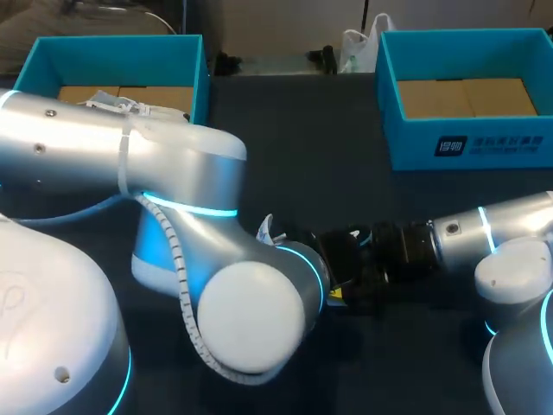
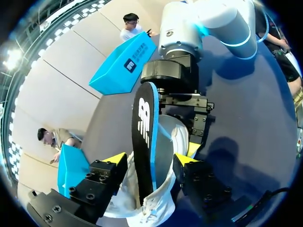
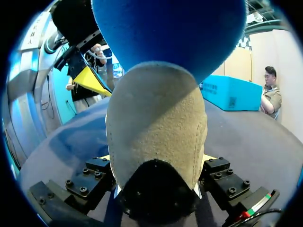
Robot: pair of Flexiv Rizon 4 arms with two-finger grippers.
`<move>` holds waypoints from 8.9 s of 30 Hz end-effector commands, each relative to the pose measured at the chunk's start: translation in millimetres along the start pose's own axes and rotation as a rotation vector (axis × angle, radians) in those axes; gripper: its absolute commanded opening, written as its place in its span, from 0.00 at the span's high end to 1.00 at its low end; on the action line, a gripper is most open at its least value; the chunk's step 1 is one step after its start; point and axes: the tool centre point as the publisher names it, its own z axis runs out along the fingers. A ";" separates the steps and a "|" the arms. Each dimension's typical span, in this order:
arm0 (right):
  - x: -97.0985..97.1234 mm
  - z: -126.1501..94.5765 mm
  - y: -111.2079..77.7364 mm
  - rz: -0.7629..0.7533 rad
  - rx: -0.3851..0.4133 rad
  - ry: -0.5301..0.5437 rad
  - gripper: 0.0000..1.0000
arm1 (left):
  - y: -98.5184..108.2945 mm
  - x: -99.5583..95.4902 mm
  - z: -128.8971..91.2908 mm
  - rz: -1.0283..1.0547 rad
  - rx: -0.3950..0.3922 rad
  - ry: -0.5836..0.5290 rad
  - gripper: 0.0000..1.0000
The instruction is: Take the shoe out of the shoebox, open the shoe tongue, remove and reinsert the insole, then place the shoe into the shoebox
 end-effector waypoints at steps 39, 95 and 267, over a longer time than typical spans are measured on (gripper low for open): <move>0.4 1.0 2.3 0.001 0.007 0.000 1.00 | 4.1 -13.8 33.7 -0.025 0.069 -0.061 0.51; 0.4 1.0 2.3 0.001 0.007 0.000 1.00 | -70.6 -13.8 -10.1 -0.138 0.143 0.260 1.00; 9.3 -38.8 65.9 0.094 1.226 0.098 0.00 | -79.1 -189.0 -374.7 -0.479 0.988 0.993 1.00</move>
